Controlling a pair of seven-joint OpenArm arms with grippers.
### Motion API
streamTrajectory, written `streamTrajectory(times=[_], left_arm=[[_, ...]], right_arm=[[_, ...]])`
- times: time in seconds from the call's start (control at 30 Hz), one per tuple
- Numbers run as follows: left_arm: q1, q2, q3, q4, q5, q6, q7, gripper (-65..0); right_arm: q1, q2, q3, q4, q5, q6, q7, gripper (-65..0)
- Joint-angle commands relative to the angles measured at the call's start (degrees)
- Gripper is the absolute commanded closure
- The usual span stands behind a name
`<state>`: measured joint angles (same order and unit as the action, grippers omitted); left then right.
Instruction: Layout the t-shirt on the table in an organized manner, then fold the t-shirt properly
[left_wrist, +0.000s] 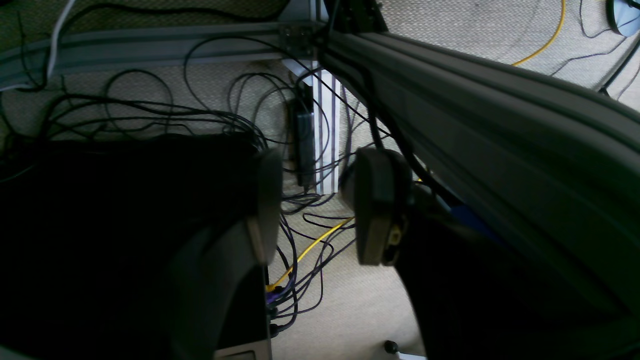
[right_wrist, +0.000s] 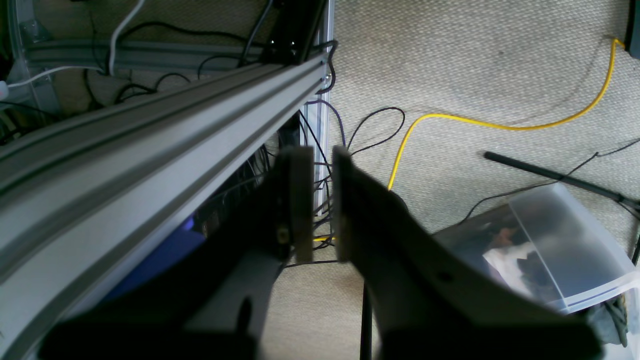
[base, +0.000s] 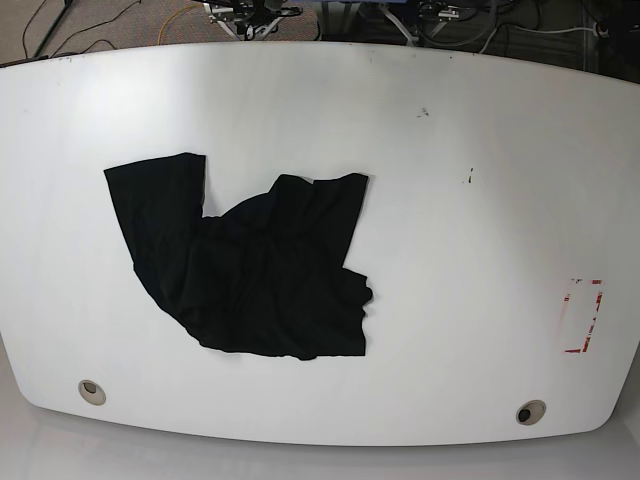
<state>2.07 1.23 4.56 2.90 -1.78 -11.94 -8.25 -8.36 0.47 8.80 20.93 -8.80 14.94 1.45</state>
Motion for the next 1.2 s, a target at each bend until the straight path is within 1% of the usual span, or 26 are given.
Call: streamTrajectory(times=[0.0,0.67,1.17], left_arm=[[0.1,0.0,-0.07,0.02,-0.07,-0.07,-0.17,-22.2],[1.56,-0.24,-0.26,1.88,-0.27,-0.19,-0.6,-22.5],[0.98,0.17,-0.11,1.56,-0.21,-0.25,-0.41,-22.4]], right_arm=[[-0.2,-0.09,0.12,0.24,0.16,0.03,0.28,-6.1],[-1.13,0.22,0.05,1.43,0.24,0.0,0.18,-6.2],[-0.59,0.18,0.0,1.28,0.21,0.19,0.21,-6.1]])
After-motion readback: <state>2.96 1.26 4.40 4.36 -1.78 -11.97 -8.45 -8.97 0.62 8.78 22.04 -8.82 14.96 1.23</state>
